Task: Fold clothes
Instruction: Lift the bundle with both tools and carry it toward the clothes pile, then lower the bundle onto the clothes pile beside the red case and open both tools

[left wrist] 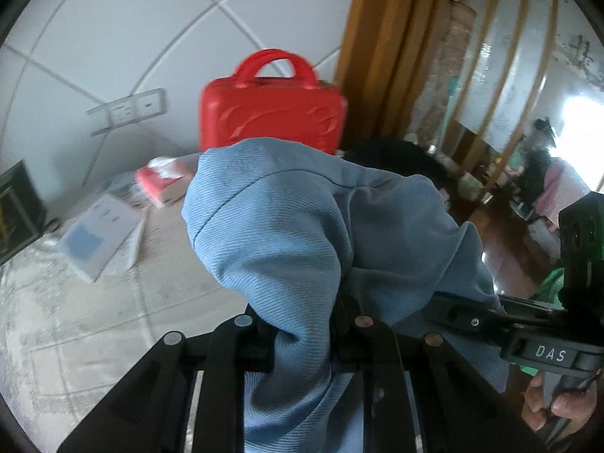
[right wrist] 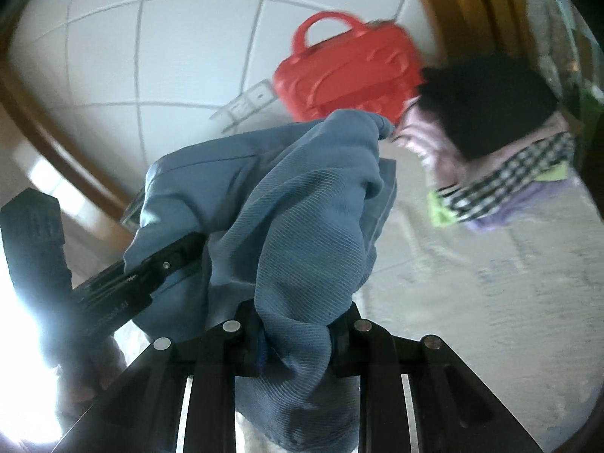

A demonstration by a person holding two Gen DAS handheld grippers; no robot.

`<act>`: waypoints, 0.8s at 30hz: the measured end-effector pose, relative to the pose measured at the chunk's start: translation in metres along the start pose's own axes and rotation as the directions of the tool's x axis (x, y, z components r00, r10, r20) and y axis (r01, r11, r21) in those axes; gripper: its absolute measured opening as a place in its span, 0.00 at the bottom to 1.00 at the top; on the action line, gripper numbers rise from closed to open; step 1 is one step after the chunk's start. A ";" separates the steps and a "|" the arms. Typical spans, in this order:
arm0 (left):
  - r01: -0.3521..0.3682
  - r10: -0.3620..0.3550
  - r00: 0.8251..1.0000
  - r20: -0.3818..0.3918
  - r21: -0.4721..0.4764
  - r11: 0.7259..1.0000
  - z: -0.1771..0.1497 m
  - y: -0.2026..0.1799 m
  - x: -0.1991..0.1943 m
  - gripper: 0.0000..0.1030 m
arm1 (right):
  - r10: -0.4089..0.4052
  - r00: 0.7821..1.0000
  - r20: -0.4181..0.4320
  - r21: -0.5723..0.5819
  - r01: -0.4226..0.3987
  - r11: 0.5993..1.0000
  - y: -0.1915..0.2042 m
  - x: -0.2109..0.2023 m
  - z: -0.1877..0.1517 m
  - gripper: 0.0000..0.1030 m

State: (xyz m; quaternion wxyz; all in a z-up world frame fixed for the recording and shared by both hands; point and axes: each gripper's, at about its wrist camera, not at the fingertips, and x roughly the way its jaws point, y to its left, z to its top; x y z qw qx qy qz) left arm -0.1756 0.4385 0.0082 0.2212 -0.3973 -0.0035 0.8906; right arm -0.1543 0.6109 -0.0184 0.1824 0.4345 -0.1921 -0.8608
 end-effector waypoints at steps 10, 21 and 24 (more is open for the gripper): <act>0.054 -0.054 0.998 0.034 -0.014 0.998 0.098 -0.109 0.081 0.18 | 0.007 0.999 0.047 -0.037 -0.006 0.999 -0.121 -0.057 0.106 0.22; 0.033 -0.041 0.997 -0.059 -0.130 0.991 0.213 -0.141 0.213 0.18 | 0.096 0.995 -0.023 -0.050 -0.097 0.994 -0.244 -0.034 0.256 0.22; -0.051 0.029 0.990 -0.139 -0.158 0.986 0.208 -0.123 0.260 0.28 | 0.124 0.989 -0.083 0.016 -0.123 0.992 -0.281 0.009 0.270 0.24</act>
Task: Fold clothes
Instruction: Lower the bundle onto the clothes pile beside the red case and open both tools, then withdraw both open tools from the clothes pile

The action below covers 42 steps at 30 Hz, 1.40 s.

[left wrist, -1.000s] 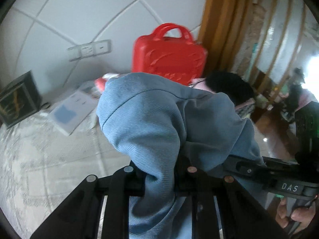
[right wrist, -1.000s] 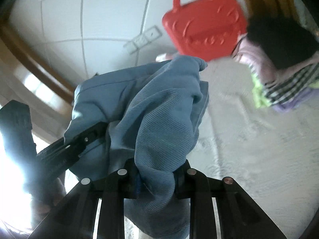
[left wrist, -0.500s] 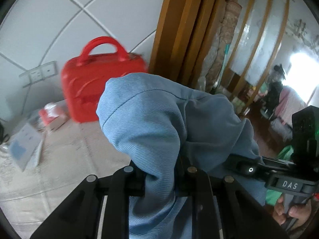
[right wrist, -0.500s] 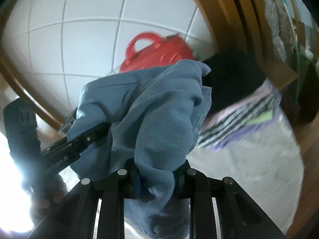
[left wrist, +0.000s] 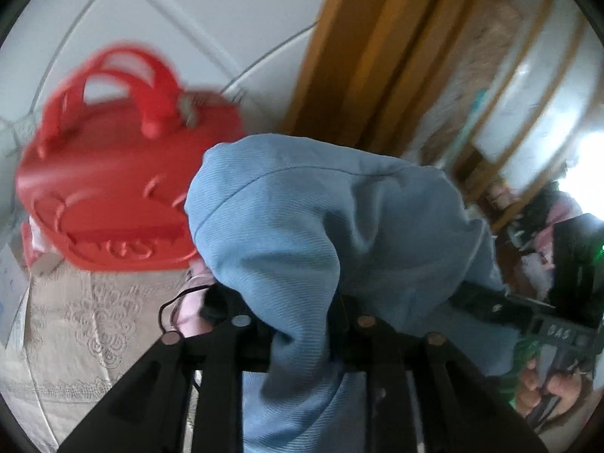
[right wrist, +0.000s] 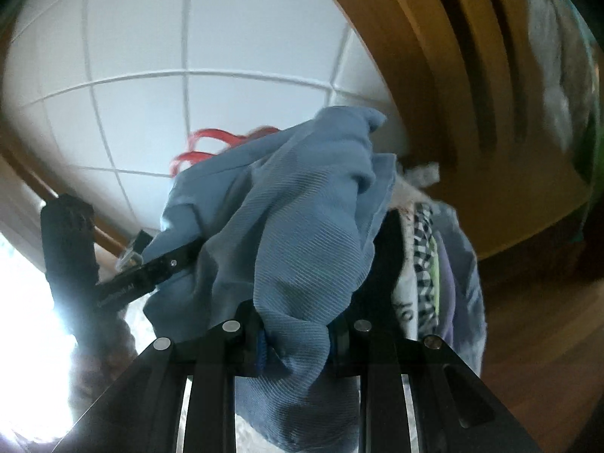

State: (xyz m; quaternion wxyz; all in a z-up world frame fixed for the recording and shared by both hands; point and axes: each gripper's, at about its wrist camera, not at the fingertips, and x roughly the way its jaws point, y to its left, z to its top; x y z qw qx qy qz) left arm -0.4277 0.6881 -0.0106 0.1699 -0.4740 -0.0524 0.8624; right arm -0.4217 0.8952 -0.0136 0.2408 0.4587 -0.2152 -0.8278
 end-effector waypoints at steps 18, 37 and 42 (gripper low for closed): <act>-0.190 0.190 0.982 0.001 -0.011 0.982 -0.023 0.028 0.066 0.74 | -0.038 0.998 -0.042 0.173 0.044 0.984 -0.084 0.079 -0.006 0.79; -0.177 0.170 0.982 0.077 0.088 0.980 -0.099 -0.057 -0.020 0.74 | -0.305 0.941 0.149 -0.210 0.331 0.920 0.038 -0.027 -0.081 1.00; -0.190 0.184 0.980 0.070 0.085 0.978 -0.106 -0.061 -0.019 0.74 | -0.322 0.935 0.148 -0.221 0.348 0.911 0.042 -0.028 -0.090 1.00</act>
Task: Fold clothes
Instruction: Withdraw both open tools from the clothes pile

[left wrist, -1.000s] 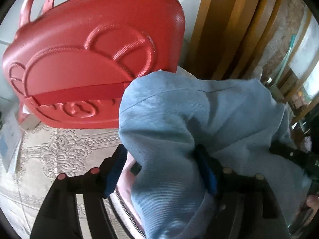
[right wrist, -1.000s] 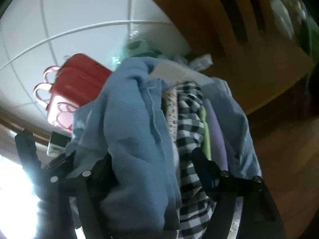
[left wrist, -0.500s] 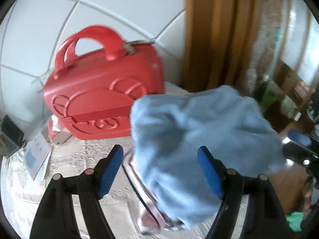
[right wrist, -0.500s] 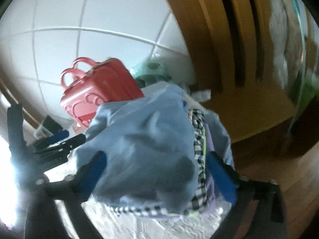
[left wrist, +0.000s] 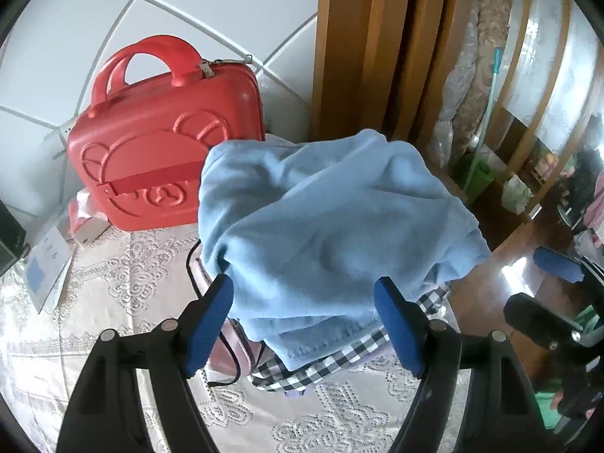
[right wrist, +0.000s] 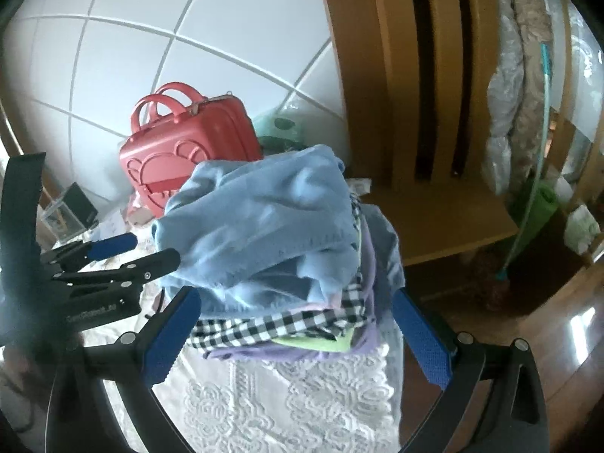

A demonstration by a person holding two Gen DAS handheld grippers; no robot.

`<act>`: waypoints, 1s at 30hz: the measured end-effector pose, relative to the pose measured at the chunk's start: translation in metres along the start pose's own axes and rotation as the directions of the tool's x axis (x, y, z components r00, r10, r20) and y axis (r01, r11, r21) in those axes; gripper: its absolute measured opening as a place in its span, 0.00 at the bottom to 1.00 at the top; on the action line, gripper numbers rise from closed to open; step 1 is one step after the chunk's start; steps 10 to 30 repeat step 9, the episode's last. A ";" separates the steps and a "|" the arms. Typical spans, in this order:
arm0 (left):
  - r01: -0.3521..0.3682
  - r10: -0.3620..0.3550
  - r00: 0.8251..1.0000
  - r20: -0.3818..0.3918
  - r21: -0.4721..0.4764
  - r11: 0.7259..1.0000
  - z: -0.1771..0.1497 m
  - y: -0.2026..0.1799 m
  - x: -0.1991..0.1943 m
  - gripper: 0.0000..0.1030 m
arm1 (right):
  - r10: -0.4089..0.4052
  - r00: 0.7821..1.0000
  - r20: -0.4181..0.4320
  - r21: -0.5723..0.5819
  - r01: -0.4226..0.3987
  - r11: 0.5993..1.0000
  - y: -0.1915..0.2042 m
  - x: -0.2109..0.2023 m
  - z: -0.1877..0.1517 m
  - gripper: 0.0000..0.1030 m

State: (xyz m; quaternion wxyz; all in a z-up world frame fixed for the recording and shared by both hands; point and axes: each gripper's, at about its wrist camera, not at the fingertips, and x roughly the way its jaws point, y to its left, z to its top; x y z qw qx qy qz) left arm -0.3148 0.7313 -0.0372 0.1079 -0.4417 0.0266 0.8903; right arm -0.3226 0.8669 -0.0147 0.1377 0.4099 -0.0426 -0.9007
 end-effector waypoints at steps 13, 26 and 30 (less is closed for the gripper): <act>-0.004 0.004 1.000 0.006 0.003 1.000 -0.002 -0.004 -0.001 0.74 | -0.002 1.000 -0.007 -0.020 0.002 1.000 0.008 -0.002 -0.009 1.00; -0.004 0.004 1.000 0.006 0.003 1.000 -0.002 -0.004 -0.001 0.74 | -0.002 1.000 -0.007 -0.020 0.002 1.000 0.008 -0.002 -0.009 1.00; -0.004 0.004 1.000 0.006 0.003 1.000 -0.002 -0.004 -0.001 0.74 | -0.002 1.000 -0.007 -0.020 0.002 1.000 0.008 -0.002 -0.009 1.00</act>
